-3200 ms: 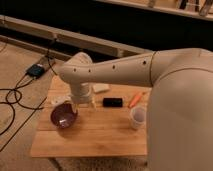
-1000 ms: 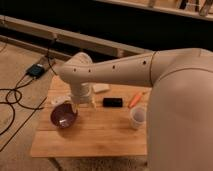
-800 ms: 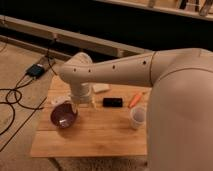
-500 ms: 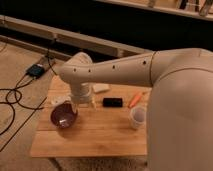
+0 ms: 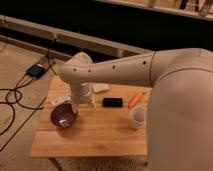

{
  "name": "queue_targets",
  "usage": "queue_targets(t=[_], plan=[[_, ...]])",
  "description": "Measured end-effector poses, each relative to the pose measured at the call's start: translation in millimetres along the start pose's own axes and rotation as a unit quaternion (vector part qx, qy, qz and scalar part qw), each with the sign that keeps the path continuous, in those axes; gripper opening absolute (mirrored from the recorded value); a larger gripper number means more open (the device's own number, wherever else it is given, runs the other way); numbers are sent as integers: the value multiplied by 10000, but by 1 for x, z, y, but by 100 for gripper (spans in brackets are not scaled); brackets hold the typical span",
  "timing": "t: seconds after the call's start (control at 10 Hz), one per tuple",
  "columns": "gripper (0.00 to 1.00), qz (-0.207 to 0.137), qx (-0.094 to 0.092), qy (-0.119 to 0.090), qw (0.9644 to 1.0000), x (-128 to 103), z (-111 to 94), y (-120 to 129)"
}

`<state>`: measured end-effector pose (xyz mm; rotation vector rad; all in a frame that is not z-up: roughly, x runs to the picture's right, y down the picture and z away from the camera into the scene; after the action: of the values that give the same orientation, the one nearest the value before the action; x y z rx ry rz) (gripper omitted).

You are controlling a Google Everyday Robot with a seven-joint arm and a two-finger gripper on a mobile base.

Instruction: Place the white sponge in the ceramic cup

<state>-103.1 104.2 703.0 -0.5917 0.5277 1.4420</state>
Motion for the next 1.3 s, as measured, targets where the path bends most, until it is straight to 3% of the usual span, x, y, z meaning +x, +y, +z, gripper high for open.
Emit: queue_targets(t=[0.6,0.8,1.0,1.2,1.3], plan=[[65,-41,30,14,10000,0,0,-1],[65,-448,266,114,9986,-1,0,-9],[65,-996,586,225,9930,-5,-3,-19],[65,-1524,931,276,9835,-15,-5,-33],[65,-1842,1126,264,9761,-23,-6,-40]])
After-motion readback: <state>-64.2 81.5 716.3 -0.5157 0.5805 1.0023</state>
